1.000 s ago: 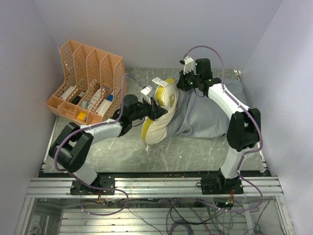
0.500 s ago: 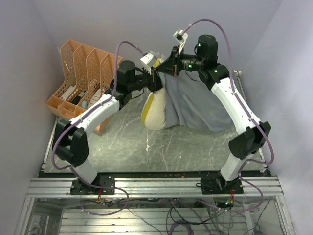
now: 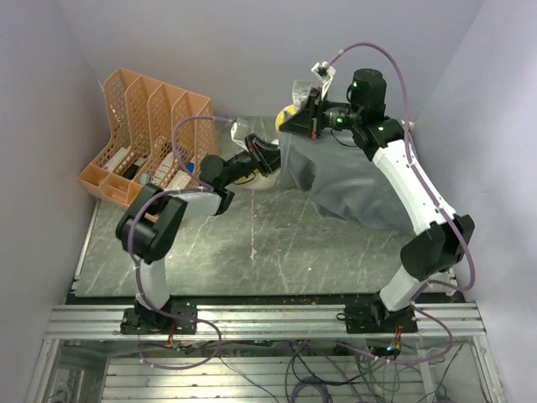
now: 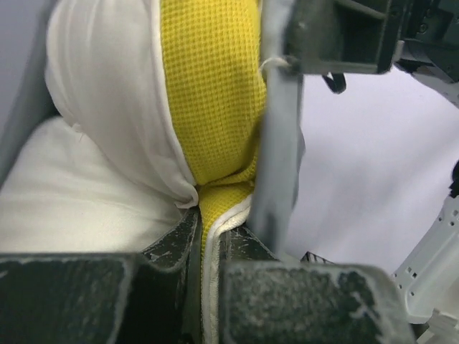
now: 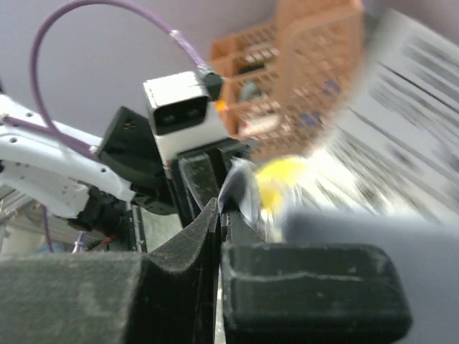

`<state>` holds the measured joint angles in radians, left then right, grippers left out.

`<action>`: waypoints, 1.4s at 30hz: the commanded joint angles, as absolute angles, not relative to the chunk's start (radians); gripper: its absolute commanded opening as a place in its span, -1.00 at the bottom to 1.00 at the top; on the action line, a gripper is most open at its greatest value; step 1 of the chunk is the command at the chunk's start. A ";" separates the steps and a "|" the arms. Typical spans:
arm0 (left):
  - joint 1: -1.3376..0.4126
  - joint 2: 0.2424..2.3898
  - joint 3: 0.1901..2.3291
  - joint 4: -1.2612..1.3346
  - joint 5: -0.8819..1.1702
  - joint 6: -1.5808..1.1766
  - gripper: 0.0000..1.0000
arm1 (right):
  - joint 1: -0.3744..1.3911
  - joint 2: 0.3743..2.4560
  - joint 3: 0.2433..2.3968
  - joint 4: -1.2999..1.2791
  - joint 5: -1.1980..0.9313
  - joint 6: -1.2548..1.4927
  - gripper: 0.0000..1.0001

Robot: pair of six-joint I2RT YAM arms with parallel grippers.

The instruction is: Put the pillow into the pillowcase

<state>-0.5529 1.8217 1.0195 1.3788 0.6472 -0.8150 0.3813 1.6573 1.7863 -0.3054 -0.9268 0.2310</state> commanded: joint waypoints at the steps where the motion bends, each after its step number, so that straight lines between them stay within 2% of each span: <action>1: -0.555 1.951 0.970 1.594 0.709 -0.984 -0.85 | 0.255 1.675 1.717 -0.224 -0.925 0.227 -1.00; 4: -0.551 1.992 0.974 1.496 0.767 -0.935 -0.85 | 0.263 1.690 1.742 -0.324 -0.978 0.138 -1.00; 7: -0.552 2.040 0.966 1.571 0.784 -0.995 -0.85 | 0.336 1.735 1.786 -0.447 -0.993 0.033 -1.00; 10: -0.551 2.079 0.929 1.720 0.733 -1.091 -0.85 | 0.429 1.774 1.809 -0.524 -0.895 -0.040 -1.00; 14: -0.543 2.068 0.857 1.725 0.567 -1.185 -0.86 | 0.509 1.895 1.937 -0.570 -0.832 -0.033 -1.00; 17: -0.551 1.996 0.806 1.727 0.488 -1.313 -0.85 | 0.562 1.960 2.101 -0.649 -0.860 -0.049 -1.00; 25: -0.603 1.634 0.613 1.719 0.219 -1.413 -0.85 | 0.624 1.972 2.234 -0.641 -0.713 -0.040 -1.00; 31: -0.663 1.650 0.535 1.727 0.112 -1.622 -0.83 | 0.626 2.114 2.350 -0.679 -0.631 -0.022 -1.00; 33: -0.644 1.673 0.457 1.725 0.096 -1.635 -0.76 | 0.627 2.136 2.307 -0.681 -0.614 -0.044 -0.88; 35: -0.586 1.704 0.358 1.723 0.088 -1.640 -0.58 | 0.622 2.140 2.254 -0.688 -0.621 -0.073 -0.63; 39: -0.413 1.734 0.199 1.659 0.165 -1.589 0.22 | 0.607 2.037 2.154 -0.728 -0.709 -0.172 0.06; 40: -0.379 1.725 0.176 1.632 0.187 -1.563 0.32 | 0.601 1.979 2.117 -0.733 -0.727 -0.207 0.23; 42: -0.331 1.682 0.161 1.513 0.265 -1.504 0.39 | 0.586 1.842 2.000 -0.721 -0.756 -0.270 0.51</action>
